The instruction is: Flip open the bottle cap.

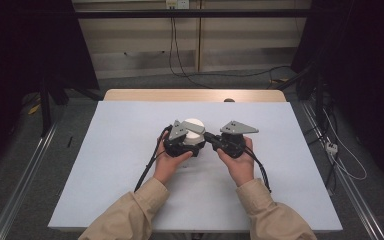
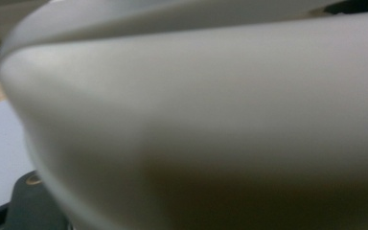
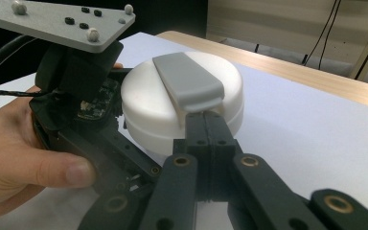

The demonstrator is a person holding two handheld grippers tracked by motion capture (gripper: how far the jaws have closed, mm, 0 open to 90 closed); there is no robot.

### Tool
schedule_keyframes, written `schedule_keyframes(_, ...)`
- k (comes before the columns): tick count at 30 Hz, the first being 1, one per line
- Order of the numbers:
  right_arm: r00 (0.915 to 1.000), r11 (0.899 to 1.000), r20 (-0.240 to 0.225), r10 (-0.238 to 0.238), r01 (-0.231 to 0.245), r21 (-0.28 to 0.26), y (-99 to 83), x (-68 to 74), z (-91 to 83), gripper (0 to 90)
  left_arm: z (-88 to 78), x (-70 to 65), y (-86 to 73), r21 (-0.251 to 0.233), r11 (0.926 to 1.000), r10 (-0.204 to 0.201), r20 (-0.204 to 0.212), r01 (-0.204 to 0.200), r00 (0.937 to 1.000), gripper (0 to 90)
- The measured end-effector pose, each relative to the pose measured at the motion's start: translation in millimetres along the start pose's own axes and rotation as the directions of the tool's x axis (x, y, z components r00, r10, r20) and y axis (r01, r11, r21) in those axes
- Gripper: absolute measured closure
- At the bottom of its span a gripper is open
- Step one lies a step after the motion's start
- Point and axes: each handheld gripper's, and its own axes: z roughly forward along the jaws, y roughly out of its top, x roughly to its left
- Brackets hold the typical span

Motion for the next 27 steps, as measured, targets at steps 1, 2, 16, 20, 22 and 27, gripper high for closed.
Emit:
schedule_keyframes(1,1.0,1.0,-0.001,0.001,-0.001,-0.001,1.4,1.0,0.1,90.0,-0.2,-0.3,0.0,-0.001,1.0,0.002,-0.011,-0.002,0.9999,18.4)
schedule_keyframes(2,1.0,1.0,-0.002,0.001,-0.001,-0.002,2.0,1.5,0.2,90.0,-0.3,-0.3,0.0,0.002,1.0,0.004,-0.011,-0.004,0.9999,18.4)
schedule_keyframes(16,0.9999,1.0,-0.002,-0.014,0.013,-0.014,12.4,2.9,0.0,90.0,0.2,-0.6,0.2,0.006,0.9999,0.009,-0.007,-0.009,0.9999,18.4)
schedule_keyframes(20,0.9998,1.0,-0.001,-0.018,0.018,-0.015,15.8,3.1,0.6,90.0,0.3,-0.5,0.2,0.003,0.9999,0.01,-0.009,-0.01,0.9999,18.4)
schedule_keyframes(22,0.9998,1.0,-0.001,-0.02,0.02,-0.014,16.4,3.0,0.9,90.0,0.4,-1.0,0.1,0.003,1.0,0.003,-0.005,-0.003,1.0,18.4)
schedule_keyframes(27,0.9998,1.0,-0.002,-0.022,0.022,-0.015,18.8,3.4,1.8,90.0,0.4,-1.0,0.0,0.003,1.0,0.003,-0.005,-0.003,1.0,18.4)
